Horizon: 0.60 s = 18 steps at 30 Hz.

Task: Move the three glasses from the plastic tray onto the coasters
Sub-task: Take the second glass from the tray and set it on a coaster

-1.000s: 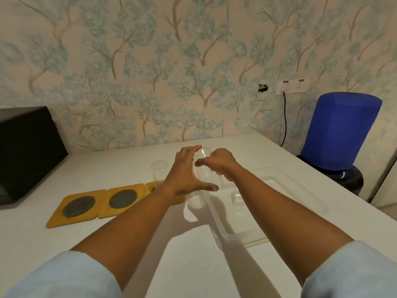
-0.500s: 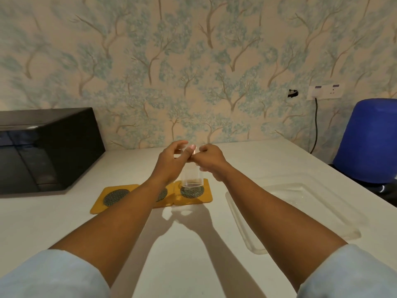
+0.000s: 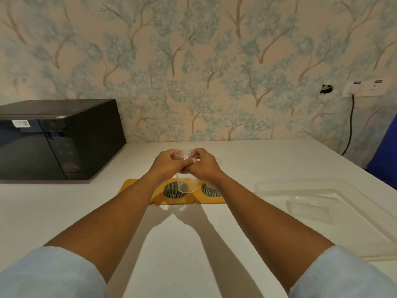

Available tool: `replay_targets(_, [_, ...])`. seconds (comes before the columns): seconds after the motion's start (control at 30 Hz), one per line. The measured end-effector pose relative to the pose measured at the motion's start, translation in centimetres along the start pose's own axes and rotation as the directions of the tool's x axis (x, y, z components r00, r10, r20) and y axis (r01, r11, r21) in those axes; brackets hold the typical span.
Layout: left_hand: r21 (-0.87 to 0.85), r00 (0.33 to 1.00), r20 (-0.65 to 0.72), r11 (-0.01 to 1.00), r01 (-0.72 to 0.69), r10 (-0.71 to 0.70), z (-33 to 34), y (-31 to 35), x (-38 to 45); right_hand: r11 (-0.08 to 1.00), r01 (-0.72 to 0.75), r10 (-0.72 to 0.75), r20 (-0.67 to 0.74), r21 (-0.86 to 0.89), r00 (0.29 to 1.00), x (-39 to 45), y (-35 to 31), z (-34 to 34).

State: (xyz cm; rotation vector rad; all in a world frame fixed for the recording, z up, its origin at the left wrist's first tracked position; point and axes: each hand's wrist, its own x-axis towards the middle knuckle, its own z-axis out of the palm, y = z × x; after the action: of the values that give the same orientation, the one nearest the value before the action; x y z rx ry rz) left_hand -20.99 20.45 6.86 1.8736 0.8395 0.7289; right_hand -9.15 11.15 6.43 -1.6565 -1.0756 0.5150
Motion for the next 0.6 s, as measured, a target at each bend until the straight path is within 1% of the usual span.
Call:
replay_targets(0.1, [-0.012, 0.999, 0.004, 0.999, 0.039, -0.039, -0.6, -0.8, 0.6, 1.0, 0.019, -0.019, -0.001, -0.013, 1.0, 1.0, 0.8, 1.3])
replay_targets(0.3, [-0.015, 0.997, -0.048, 0.998, 0.057, -0.058, -1.1, -2.8, 2.4, 0.997, 0.048, -0.049, -0.027, -0.062, 0.998, 3.3, 2.4, 3.7])
replay_targets(0.47, [0.036, 0.996, -0.086, 0.999, 0.04, -0.037, -0.9, -4.4, 3.9, 0.993, 0.04, -0.047, -0.063, -0.11, 0.997, 4.7, 3.8, 5.3])
replay_targets(0.6, [0.078, 0.995, -0.084, 0.995, 0.068, -0.061, -0.8, -5.7, 4.9, 0.988, 0.006, -0.015, -0.057, -0.153, 0.998, 5.7, 4.8, 6.3])
